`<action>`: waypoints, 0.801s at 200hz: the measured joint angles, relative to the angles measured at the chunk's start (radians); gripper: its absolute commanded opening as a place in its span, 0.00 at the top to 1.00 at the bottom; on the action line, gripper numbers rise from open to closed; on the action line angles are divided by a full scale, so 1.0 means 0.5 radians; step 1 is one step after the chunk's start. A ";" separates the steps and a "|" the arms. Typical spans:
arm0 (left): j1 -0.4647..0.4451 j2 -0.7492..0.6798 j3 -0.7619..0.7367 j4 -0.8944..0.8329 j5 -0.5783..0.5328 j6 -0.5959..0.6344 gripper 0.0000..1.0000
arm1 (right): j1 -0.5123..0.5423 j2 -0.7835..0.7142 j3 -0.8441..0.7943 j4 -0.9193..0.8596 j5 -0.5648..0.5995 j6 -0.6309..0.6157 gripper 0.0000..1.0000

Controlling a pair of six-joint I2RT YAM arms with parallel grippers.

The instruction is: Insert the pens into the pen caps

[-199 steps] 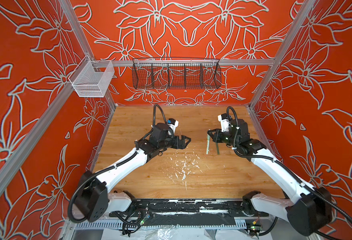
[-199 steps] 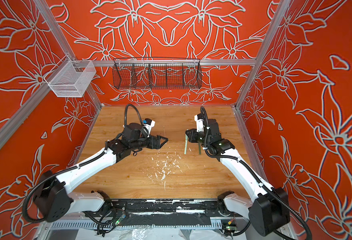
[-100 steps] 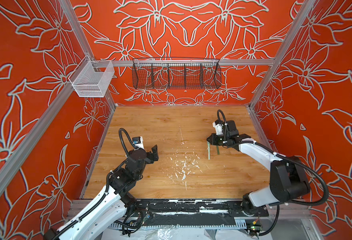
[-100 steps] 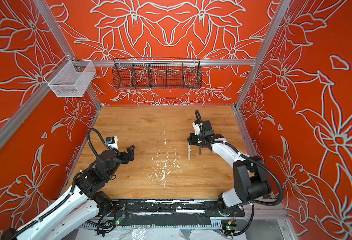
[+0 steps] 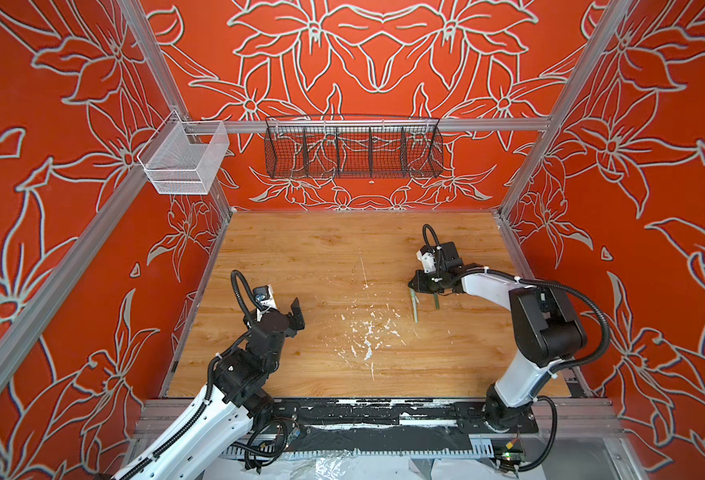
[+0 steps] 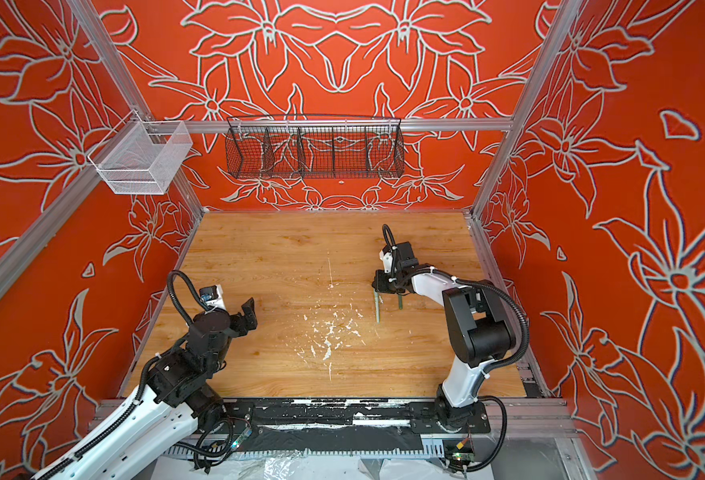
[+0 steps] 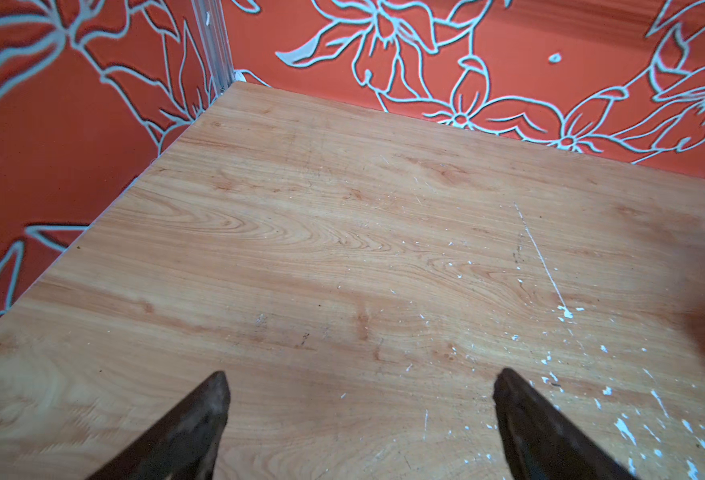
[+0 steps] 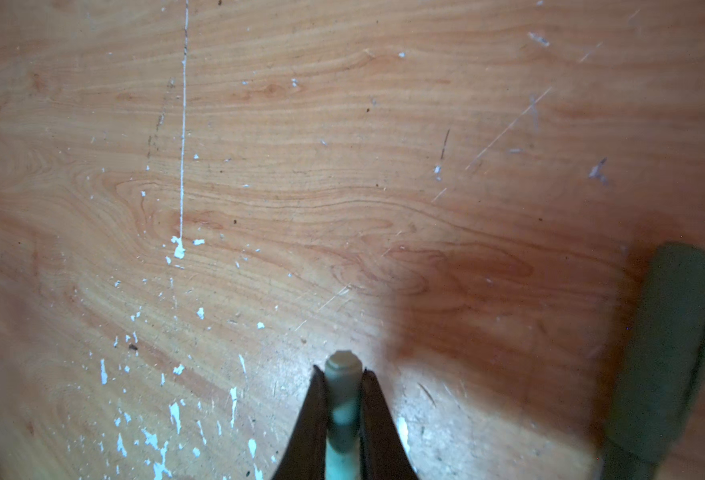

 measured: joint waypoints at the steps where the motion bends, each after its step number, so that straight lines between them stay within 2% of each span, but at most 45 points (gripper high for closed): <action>1: 0.001 0.001 0.000 0.000 -0.001 0.000 0.03 | 0.000 0.002 0.001 -0.001 0.000 0.000 1.00; 15: 0.009 0.036 0.000 0.001 -0.011 0.002 0.03 | 0.000 0.041 0.012 0.001 0.000 -0.002 1.00; 42: 0.040 0.138 0.001 0.004 -0.014 0.005 0.03 | 0.000 0.074 0.028 -0.002 0.001 -0.005 0.82; 94: 0.163 0.329 0.046 0.040 0.071 0.014 0.03 | 0.000 0.074 0.085 -0.016 0.033 -0.048 0.61; 125: 0.262 0.355 0.047 0.118 0.139 0.050 0.03 | 0.000 0.022 0.108 -0.043 0.062 -0.075 0.53; 160: 0.423 0.445 0.050 0.229 0.214 0.101 0.03 | -0.012 -0.288 0.108 -0.092 0.176 -0.102 0.49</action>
